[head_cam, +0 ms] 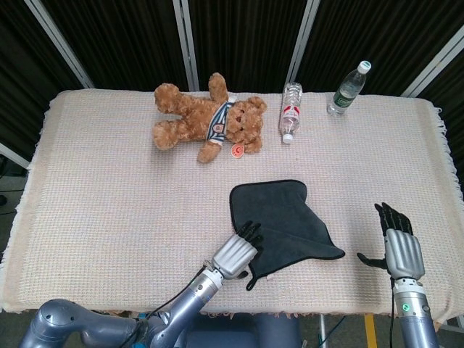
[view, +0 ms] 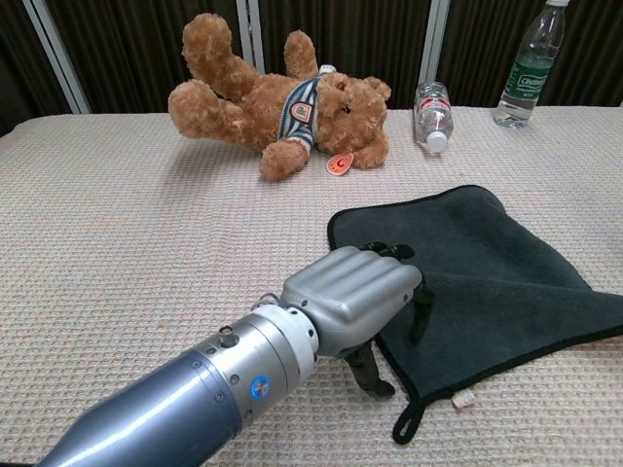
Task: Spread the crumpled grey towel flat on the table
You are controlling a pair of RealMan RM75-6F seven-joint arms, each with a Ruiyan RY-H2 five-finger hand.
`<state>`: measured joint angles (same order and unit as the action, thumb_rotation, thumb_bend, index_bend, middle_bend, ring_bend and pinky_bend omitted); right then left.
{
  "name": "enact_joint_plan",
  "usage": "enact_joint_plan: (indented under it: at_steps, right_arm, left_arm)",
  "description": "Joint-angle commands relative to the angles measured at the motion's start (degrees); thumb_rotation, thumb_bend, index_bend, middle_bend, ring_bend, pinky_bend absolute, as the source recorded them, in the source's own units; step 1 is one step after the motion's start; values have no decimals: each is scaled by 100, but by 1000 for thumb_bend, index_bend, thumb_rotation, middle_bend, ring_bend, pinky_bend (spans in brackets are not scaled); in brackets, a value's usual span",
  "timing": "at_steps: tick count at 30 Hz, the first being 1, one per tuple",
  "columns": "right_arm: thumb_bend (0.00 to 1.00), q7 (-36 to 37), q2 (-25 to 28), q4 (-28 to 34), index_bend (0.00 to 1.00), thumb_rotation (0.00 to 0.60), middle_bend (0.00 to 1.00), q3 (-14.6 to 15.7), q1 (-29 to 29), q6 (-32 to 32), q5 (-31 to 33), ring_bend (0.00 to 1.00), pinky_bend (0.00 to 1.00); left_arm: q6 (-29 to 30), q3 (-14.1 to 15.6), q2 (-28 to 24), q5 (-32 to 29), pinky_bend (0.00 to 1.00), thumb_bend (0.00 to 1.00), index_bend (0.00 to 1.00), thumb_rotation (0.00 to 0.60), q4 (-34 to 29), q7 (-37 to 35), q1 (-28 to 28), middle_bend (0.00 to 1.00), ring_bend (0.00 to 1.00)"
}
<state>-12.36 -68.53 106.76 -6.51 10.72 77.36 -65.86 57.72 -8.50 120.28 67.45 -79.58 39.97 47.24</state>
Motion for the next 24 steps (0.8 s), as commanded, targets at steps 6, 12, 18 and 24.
enact_joint_plan:
  at_steps: [6, 12, 18, 24]
  right_arm:
    - [125, 191, 88, -1, 0, 600, 0, -39, -9, -83, 11, 0, 0]
    - [125, 281, 123, 16, 0, 600, 0, -37, -21, -111, -25, 0, 0]
    - [124, 321, 136, 15, 0, 600, 0, -39, -31, -124, -32, 0, 0]
    - [125, 329, 141, 32, 0, 600, 0, -42, -43, -100, -63, 0, 0]
  left_arm:
    - [-28, -87, 307, 60, 15, 284, 504, 600, 374, -15, 109, 254, 8]
    - [-74, -60, 434, 63, 16, 304, 507, 600, 610, -70, 108, 256, 8]
    - [-78, -34, 462, 91, 16, 414, 530, 600, 674, -151, 72, 262, 8]
    - [24, 94, 270, 246, 16, 453, 536, 600, 466, -278, -44, 263, 8]
